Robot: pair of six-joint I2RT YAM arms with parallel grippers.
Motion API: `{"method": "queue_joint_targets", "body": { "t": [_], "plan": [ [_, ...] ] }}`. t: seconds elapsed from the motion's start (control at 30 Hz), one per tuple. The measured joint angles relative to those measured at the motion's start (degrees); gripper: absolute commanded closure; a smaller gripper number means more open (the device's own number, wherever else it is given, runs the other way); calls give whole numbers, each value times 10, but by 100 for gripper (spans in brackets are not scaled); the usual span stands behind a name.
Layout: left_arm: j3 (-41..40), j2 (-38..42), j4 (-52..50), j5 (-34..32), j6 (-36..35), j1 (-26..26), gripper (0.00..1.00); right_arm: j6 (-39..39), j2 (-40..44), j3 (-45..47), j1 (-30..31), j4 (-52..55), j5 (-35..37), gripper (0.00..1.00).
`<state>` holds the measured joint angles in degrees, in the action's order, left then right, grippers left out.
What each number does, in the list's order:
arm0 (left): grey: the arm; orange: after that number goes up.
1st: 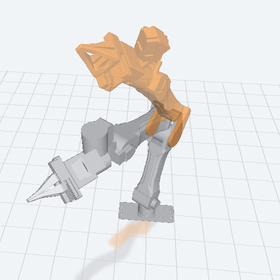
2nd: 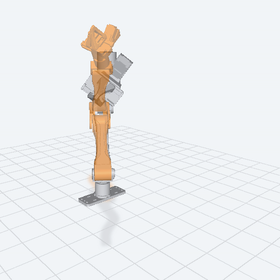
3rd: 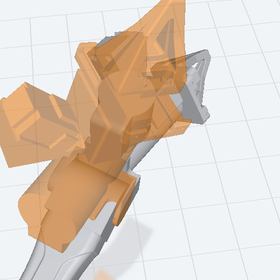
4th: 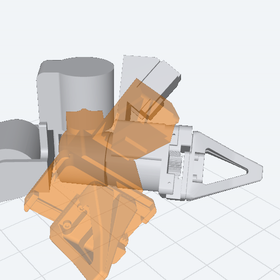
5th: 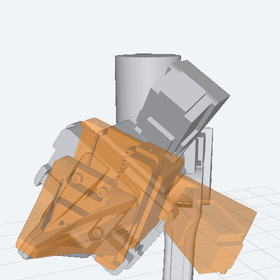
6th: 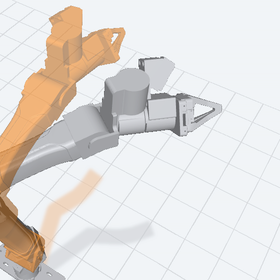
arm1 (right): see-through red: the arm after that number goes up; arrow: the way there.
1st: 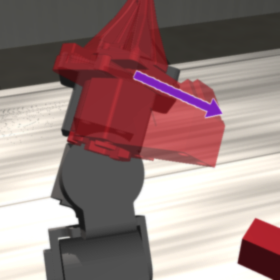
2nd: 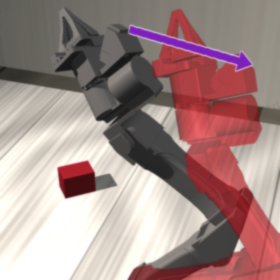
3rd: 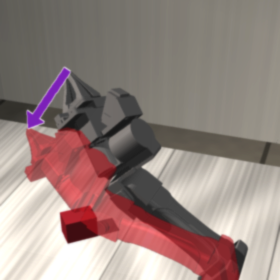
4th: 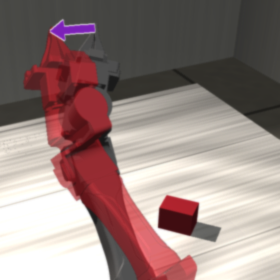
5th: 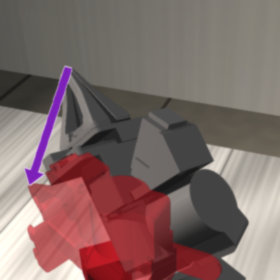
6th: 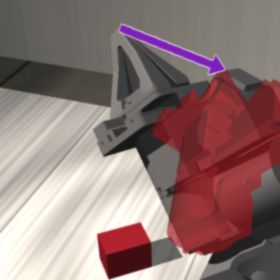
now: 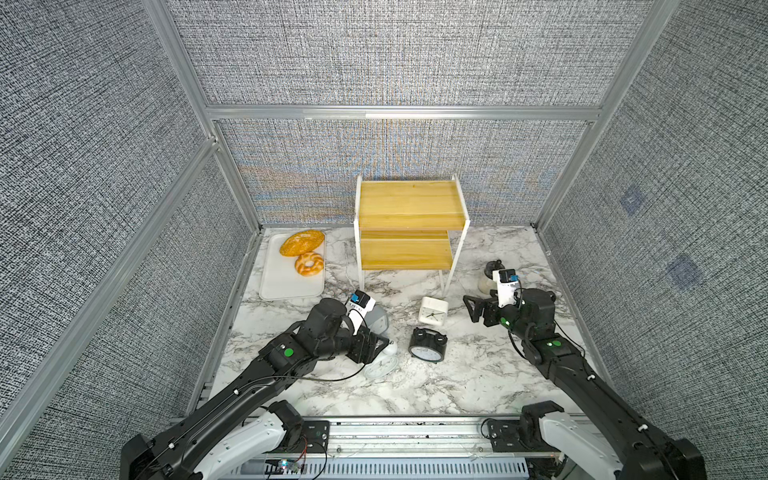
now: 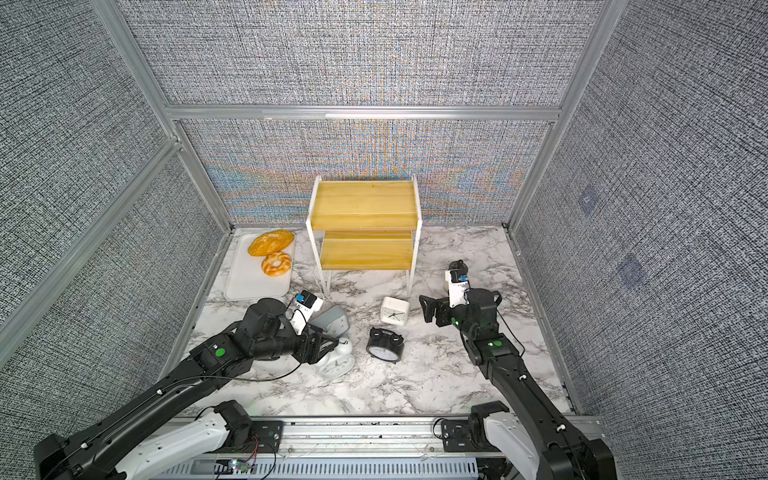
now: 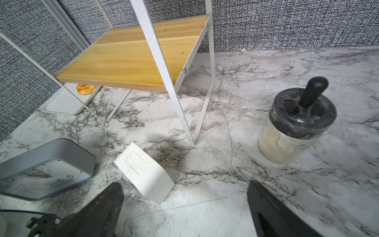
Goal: Place the alarm clocks on the shelf by style
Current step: Pick up the alarm from the center of the board.
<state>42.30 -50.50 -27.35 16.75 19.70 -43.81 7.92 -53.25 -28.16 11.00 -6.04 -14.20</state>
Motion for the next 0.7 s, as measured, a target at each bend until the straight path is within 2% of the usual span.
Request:
{"method": "queue_joint_targets", "body": {
  "t": [0.27, 0.57, 0.7],
  "plan": [
    [9, -12, -30, -47, -15, -14, 27, -11, -11, -2, 20, 0, -20, 1],
    [-45, 76, -16, -166, -13, -14, 27, -28, -36, -7, 52, 0, -20, 1],
    [-63, 80, -5, -214, -9, -13, 25, -29, -40, -8, 59, 0, -14, 1]
  ]
}}
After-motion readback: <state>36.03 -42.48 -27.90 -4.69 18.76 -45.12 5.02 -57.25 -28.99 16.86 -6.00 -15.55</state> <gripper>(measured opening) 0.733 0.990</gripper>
